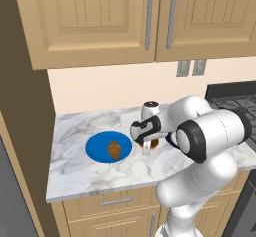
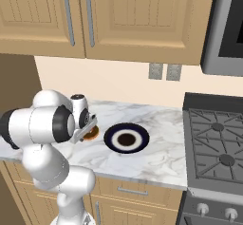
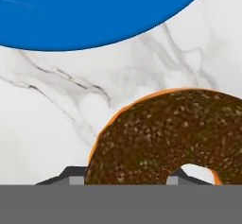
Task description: Place the pastries on the plates.
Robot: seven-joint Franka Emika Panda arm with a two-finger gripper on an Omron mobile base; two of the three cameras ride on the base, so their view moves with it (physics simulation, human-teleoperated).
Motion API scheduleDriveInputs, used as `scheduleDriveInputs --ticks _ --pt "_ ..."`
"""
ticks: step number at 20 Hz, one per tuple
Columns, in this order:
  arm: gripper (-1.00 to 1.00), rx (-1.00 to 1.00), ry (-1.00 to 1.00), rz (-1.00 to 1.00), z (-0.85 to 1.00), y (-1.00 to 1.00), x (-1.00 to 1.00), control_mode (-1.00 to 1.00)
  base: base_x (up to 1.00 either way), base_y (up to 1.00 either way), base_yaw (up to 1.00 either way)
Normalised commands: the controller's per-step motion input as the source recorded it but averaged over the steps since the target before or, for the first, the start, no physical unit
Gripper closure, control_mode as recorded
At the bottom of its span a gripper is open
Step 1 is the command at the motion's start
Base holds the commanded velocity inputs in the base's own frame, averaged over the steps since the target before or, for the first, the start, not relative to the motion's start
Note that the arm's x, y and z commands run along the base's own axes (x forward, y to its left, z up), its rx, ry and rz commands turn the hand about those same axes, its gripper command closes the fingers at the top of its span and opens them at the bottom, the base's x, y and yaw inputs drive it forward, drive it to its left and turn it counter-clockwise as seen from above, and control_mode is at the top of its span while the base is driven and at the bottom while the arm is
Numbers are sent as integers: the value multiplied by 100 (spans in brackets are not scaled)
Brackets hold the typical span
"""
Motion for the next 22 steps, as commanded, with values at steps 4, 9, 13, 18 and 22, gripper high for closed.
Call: scheduleDriveInputs --ticks 4,9,13,18,22 --pt "100 0 0 0 8 0 0 -100 0 0 0" --pt "100 0 -1 0 50 0 -6 -100 0 0 0" --pt "100 0 0 0 50 -1 -9 -100 0 0 0" --pt "100 0 -6 0 46 -4 -25 -100 0 0 0" --pt "100 0 -7 0 31 -21 -32 -100 0 0 0"
